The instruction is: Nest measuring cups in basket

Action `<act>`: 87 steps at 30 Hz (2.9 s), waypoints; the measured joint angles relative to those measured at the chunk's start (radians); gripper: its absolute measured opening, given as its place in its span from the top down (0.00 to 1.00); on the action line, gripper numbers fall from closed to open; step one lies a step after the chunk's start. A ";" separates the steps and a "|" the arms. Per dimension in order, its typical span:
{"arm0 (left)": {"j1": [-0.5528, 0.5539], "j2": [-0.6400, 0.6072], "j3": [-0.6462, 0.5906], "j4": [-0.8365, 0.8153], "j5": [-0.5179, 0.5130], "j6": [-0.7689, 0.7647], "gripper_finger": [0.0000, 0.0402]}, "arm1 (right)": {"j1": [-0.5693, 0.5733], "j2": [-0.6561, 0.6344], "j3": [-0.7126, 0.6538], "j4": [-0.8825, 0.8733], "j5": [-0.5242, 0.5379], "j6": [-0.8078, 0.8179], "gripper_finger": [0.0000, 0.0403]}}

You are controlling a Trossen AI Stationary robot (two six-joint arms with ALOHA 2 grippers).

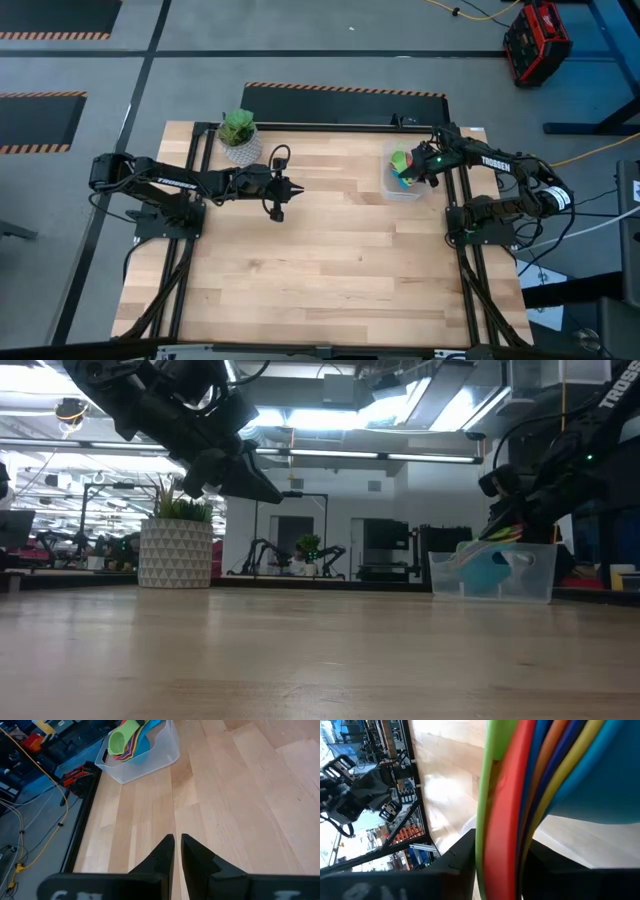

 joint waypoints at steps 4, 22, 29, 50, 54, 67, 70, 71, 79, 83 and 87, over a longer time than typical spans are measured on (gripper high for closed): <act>0.000 0.000 0.000 0.000 0.000 0.000 0.93 | 0.000 0.000 0.000 0.000 0.001 0.010 0.71; 0.000 0.000 0.000 0.000 0.000 0.000 0.93 | 0.000 0.000 0.000 -0.001 0.001 0.007 0.71; 0.000 0.000 0.000 0.000 0.000 0.000 0.93 | 0.000 0.000 -0.001 -0.001 0.001 0.006 0.71; 0.000 0.000 0.000 0.000 0.000 0.000 0.93 | 0.000 0.001 -0.002 0.004 0.004 -0.131 0.71; 0.000 0.000 0.000 0.000 0.000 0.000 0.93 | 0.000 0.001 -0.002 0.004 0.005 -0.129 0.71; 0.000 0.000 0.000 0.000 0.000 0.000 0.93 | 0.003 0.001 -0.002 0.000 -0.003 -0.152 0.71; 0.000 0.000 0.000 0.000 0.000 0.000 0.93 | 0.008 0.001 -0.002 0.001 -0.005 -0.149 0.71; 0.000 0.000 0.000 0.000 0.000 0.000 0.93 | 0.008 0.001 -0.002 0.003 -0.004 -0.151 0.71; 0.000 0.000 0.000 0.000 0.000 0.000 0.93 | 0.009 0.001 -0.001 0.014 -0.007 -0.023 0.71; 0.000 0.000 0.000 -0.001 0.000 0.000 0.93 | 0.009 0.001 -0.001 0.014 -0.009 -0.012 0.71; 0.000 0.000 0.000 -0.001 0.000 0.000 0.93 | 0.009 0.001 -0.001 0.016 -0.015 0.042 0.71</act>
